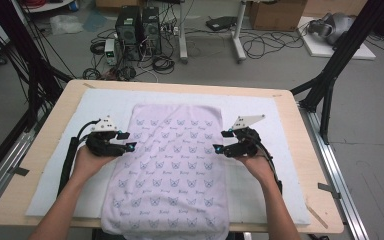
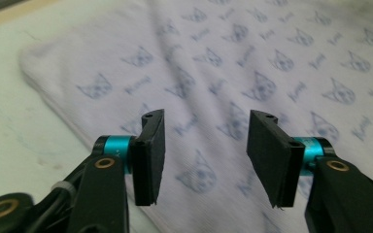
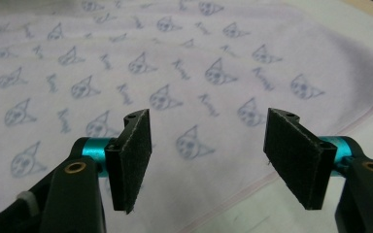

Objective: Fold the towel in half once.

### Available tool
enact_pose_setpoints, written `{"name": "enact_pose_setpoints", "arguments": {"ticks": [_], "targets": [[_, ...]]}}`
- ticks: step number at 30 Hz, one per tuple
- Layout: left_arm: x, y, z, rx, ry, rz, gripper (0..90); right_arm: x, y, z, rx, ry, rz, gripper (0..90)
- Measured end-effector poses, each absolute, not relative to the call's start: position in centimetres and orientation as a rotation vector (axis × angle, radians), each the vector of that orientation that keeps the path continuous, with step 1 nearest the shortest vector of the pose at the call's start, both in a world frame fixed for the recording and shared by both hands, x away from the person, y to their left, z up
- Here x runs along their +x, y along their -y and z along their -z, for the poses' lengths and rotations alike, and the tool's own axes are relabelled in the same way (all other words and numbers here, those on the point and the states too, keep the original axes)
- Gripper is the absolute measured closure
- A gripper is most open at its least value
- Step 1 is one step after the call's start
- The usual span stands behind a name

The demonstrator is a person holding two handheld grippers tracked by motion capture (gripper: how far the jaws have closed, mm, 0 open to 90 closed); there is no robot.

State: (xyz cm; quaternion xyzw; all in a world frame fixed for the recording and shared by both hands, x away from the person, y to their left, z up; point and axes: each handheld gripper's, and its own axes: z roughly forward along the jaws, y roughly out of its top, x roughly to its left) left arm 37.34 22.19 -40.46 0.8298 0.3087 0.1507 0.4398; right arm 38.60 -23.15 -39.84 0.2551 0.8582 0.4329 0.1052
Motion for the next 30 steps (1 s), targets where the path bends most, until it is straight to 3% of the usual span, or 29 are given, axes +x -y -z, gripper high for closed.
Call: {"name": "enact_pose_setpoints", "arguments": {"ticks": [6,10,19,27,30], "targets": [[40.7,-22.7,38.5,2.078,-0.791,-0.403,51.2,41.5,22.9,38.5,0.764,-2.521,-1.27,33.8],[42.1,-22.6,38.2,2.087,-0.795,-0.401,50.9,43.0,22.8,39.4,0.798,-2.528,-1.234,34.3],[44.6,-22.6,41.6,2.138,-0.899,-0.401,58.2,45.2,22.7,42.3,0.89,-2.5,-1.141,43.8],[46.0,-22.2,44.2,2.131,-1.013,-0.407,57.3,46.2,23.5,43.7,1.016,-2.446,-1.064,46.4],[45.9,-22.1,44.1,2.136,-0.997,-0.406,63.5,46.5,23.3,44.3,1.025,-2.461,-1.025,49.0]]}}
